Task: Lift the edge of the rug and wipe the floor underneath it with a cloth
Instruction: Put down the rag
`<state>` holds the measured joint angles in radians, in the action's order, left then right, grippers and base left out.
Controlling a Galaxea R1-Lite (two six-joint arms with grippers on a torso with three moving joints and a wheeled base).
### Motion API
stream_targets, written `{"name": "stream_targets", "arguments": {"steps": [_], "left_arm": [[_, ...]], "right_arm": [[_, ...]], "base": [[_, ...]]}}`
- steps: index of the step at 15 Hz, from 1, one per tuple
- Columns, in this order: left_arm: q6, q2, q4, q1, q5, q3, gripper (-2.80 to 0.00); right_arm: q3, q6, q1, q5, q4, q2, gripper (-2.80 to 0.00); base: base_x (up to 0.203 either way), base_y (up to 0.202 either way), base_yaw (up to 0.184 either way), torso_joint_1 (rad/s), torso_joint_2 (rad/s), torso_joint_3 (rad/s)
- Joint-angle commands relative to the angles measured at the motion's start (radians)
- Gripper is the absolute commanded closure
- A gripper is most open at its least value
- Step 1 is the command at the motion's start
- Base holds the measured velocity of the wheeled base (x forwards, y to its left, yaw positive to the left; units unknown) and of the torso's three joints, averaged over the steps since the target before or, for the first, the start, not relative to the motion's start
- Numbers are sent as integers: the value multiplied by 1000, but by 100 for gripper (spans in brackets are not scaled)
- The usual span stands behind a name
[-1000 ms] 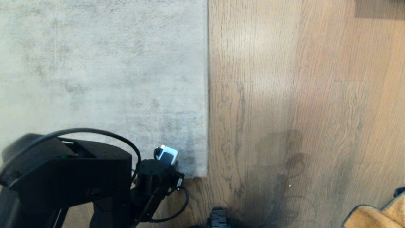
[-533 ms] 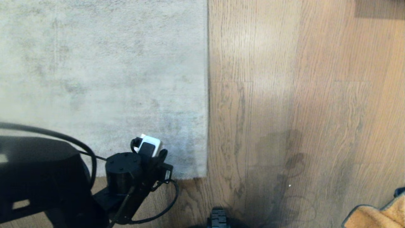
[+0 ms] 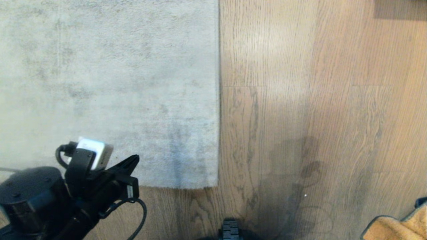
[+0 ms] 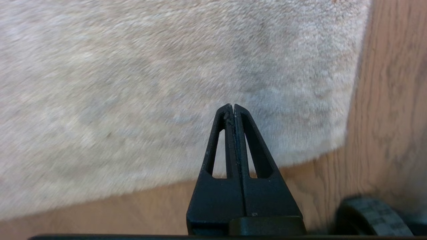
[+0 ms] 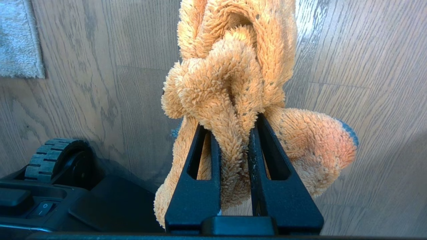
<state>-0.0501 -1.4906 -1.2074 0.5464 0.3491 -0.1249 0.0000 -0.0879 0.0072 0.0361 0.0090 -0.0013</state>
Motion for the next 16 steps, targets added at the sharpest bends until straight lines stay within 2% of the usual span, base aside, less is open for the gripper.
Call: {"name": "stream_targets", "arguments": {"steps": [1,3,5,6,8,10,13,16], "left_arm": [[4,162,66,-3,1,11,0],[22,233,136,-5,-7,19,0],[39,326,240,-42,-76,21,0],[43,381,305,-88,-143,22,0],[45,470,441,-212,-330,22,0],[45,548,562,-291,-496,24,0],[44,670,697,-339,-631,40,0],[44,798,842,-360,-722,61,0]], "right_arm": [[0,-1,0,1,0,1,0],[0,-1,0,1,0,1,0],[0,-1,1,1,0,1,0],[0,-1,0,1,0,1,0],[0,-1,0,1,0,1,0],[0,-1,0,1,0,1,0],[0,-1,0,1,-1,1,0],[0,-1,0,1,0,1,0]], "base": [[0,0,0,0,0,0],[0,0,0,0,0,0],[0,0,0,0,0,0],[0,0,0,0,0,0],[0,0,0,0,0,0],[0,0,0,0,0,0],[0,0,0,0,0,0],[0,0,0,0,0,0]]}}
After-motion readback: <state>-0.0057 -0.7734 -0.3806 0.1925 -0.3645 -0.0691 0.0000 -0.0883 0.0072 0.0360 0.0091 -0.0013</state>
